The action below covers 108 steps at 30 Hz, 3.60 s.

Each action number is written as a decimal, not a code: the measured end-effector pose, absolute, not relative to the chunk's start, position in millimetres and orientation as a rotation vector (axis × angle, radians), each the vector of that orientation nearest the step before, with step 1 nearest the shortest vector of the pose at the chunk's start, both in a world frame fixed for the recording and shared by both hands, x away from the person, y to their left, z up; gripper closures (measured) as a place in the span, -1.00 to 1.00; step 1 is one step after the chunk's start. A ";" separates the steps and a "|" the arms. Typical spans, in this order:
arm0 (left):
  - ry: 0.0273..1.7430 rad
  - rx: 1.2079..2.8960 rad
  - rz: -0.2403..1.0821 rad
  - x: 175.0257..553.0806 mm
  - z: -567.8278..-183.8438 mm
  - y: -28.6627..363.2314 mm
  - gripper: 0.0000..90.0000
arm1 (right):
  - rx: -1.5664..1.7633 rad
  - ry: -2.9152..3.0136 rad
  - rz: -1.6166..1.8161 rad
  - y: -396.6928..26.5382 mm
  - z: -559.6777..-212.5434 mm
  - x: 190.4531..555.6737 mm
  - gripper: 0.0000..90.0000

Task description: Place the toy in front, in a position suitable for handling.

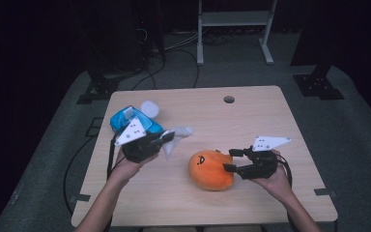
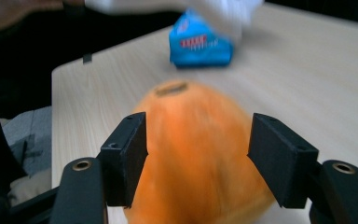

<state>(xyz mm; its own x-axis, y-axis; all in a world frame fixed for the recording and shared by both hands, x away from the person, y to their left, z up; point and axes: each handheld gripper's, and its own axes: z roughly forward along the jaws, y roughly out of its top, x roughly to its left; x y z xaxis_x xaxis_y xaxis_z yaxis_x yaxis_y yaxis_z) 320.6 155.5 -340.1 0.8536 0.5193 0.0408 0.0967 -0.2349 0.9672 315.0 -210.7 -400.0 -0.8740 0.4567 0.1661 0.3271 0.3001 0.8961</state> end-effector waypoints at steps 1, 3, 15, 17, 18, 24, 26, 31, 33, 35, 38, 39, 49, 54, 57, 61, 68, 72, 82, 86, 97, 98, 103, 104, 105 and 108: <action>0.442 1.793 0.401 318.1 -339.7 149.1 0.86 | 0.719 2.415 1.651 -210.3 -394.2 314.9 -0.20; 0.413 1.801 0.388 315.3 -338.9 142.9 0.84 | 0.683 2.385 1.687 -207.7 -382.9 314.8 -0.21; 0.177 1.843 0.225 288.5 -325.5 102.4 0.86 | 0.426 2.387 1.720 -176.1 -353.7 306.5 -0.19; 0.155 1.836 0.211 285.5 -320.9 99.4 0.86 | 0.398 2.402 1.718 -170.9 -354.8 305.8 -0.08; 0.154 1.839 0.210 285.2 -319.9 99.2 0.86 | 0.386 2.420 1.708 -168.9 -355.1 305.3 0.08; 0.194 1.817 0.206 288.6 -324.9 104.0 0.67 | 0.386 2.526 1.573 -168.2 -350.7 298.9 0.88; 0.211 1.805 0.208 289.8 -327.7 107.6 0.57 | 0.409 2.541 1.550 -173.9 -348.6 297.0 0.89; 0.265 1.786 0.223 294.6 -336.1 117.4 0.44 | 0.503 2.582 1.443 -203.0 -343.7 293.5 0.90; 0.288 1.775 0.215 297.3 -340.2 121.1 0.43 | 0.520 2.585 1.421 -208.8 -342.3 292.9 0.90; 0.302 1.778 0.213 298.1 -346.3 122.2 0.42 | 0.565 2.608 1.394 -222.2 -340.5 292.8 0.90; 0.314 1.790 0.201 299.4 -359.4 121.7 0.39 | 0.667 2.629 1.339 -240.6 -341.4 294.3 0.89; 0.314 1.790 0.201 299.4 -359.4 121.7 0.38 | 0.698 2.654 1.330 -243.9 -342.7 295.5 0.89; 0.348 1.805 0.150 308.7 -394.1 111.2 0.35 | 0.805 2.743 1.276 -228.5 -369.4 312.0 0.82; 0.336 1.847 0.170 307.4 -405.1 104.9 0.34 | 0.839 2.709 1.264 -208.4 -386.6 323.9 0.58; 0.352 1.850 0.171 309.2 -408.2 107.2 0.32 | 0.822 2.691 1.281 -202.7 -391.6 322.1 0.36; 0.363 1.862 0.184 310.0 -412.1 106.5 0.30 | 0.787 2.599 1.287 -197.1 -393.3 315.6 0.17; 0.374 1.895 0.191 312.3 -418.3 101.1 0.30 | 0.700 2.487 1.321 -194.1 -388.3 305.3 0.03; 0.392 1.900 0.185 315.2 -422.3 99.9 0.29 | 0.597 2.452 1.378 -188.8 -384.4 296.1 -0.01; 0.394 1.872 0.191 322.0 -421.2 105.6 0.06 | 0.548 2.496 1.341 -170.8 -399.1 298.8 0.13; 0.401 1.880 0.174 329.5 -424.2 107.2 -0.10 | 0.579 2.513 1.353 -172.5 -407.9 301.0 0.30; 0.383 1.909 0.140 325.7 -434.7 101.4 -0.02 | 0.708 2.532 1.377 -187.2 -410.7 309.8 0.58; 0.378 1.921 0.148 325.1 -434.2 100.6 -0.02 | 0.712 2.528 1.379 -187.8 -410.8 310.2 0.57; 0.374 1.941 0.139 318.9 -435.2 95.0 -0.01 | 0.758 2.498 1.372 -191.3 -410.4 313.5 0.56; 0.370 1.946 0.136 316.6 -435.9 93.5 -0.01 | 0.763 2.496 1.368 -192.1 -410.1 314.0 0.56; 0.357 1.957 0.138 313.6 -436.4 92.0 -0.01 | 0.761 2.500 1.367 -192.9 -410.0 314.5 0.56; 0.330 1.971 0.131 305.7 -436.8 90.0 -0.03 | 0.781 2.507 1.390 -196.1 -411.1 314.2 0.56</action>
